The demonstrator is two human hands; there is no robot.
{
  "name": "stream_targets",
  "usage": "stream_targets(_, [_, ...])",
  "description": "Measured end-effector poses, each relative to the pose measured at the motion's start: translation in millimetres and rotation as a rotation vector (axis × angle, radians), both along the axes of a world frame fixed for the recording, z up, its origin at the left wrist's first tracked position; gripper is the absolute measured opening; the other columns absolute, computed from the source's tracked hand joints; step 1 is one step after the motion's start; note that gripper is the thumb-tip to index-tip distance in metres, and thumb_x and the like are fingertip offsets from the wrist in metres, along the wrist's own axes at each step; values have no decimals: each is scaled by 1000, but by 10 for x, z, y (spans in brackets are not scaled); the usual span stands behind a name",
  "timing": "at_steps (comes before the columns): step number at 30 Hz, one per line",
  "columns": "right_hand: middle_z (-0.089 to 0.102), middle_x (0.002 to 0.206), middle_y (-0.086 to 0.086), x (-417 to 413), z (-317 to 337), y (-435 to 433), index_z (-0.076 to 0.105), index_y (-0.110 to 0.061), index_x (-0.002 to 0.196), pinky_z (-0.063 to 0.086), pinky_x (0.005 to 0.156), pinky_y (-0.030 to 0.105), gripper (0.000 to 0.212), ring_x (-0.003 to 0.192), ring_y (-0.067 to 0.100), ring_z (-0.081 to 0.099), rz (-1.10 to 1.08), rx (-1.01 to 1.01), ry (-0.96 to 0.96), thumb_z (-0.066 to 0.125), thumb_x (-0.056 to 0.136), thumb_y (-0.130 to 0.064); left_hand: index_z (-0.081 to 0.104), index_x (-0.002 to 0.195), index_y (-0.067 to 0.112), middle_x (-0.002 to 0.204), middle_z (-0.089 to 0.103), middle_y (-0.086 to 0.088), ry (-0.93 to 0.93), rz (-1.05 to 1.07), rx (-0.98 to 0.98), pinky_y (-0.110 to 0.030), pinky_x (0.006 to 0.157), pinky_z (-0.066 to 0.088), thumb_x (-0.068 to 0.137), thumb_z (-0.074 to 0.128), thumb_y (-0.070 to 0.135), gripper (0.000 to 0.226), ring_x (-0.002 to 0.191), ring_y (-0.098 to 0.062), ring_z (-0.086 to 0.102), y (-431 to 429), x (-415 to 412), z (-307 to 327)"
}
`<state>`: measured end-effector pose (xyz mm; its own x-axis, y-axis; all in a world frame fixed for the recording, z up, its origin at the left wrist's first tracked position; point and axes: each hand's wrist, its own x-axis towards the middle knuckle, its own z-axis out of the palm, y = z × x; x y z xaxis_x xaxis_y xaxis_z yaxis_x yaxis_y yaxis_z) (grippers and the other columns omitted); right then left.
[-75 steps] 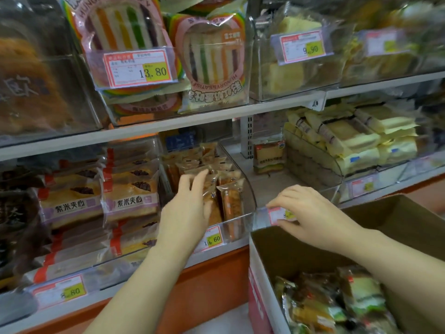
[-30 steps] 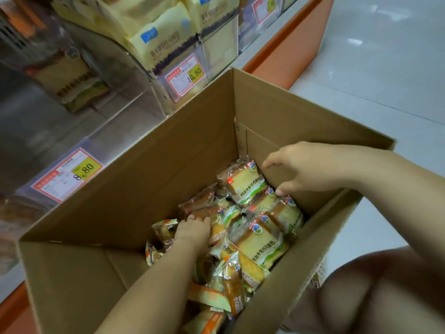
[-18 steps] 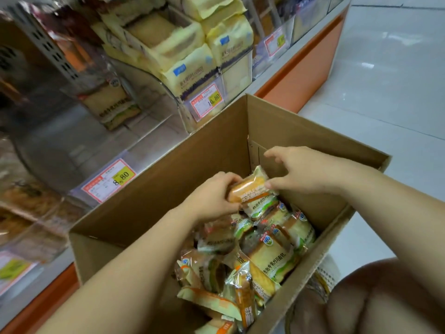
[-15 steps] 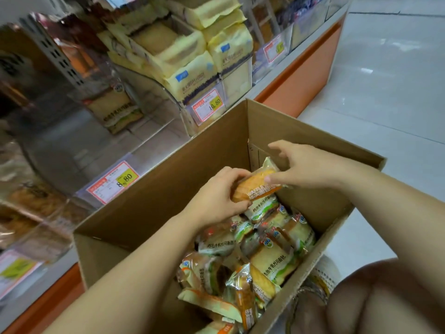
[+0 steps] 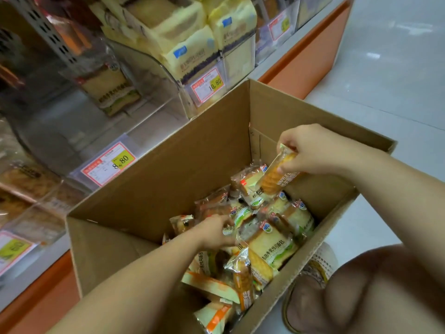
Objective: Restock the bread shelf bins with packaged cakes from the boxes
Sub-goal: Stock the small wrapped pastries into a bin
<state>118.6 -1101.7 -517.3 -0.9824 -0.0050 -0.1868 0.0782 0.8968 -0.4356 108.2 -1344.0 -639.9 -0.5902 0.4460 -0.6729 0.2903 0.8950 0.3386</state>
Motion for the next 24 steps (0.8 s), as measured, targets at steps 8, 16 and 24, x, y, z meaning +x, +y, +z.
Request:
stream_targets(8, [51,71,-9,-50,-52,-27,56,-24,86,45,64,29,28,71,16,54,92,23,-38,79,72,-33,47,130,15,136,36,-10,-58,-211,-167,-34,101,41,84,68,42,57,121,-27,45,53,252,-374])
stream_targets(16, [55,76,-7,-15,-52,-18,61,-22,91,43,63,26,27,73,16,56,119,15,-73,79,74,-32,62,103,15,108,49,-6,-48,-132,-93,-30,89,45,89,65,23,16,105,-23,53,78,267,-389])
stream_targets(24, [55,77,-7,18,67,-115,62,-20,94,41,60,27,27,72,12,54,138,2,-38,77,75,-32,62,102,15,108,62,-7,-12,-190,-35,-28,80,42,90,65,24,15,95,-19,52,221,96,31])
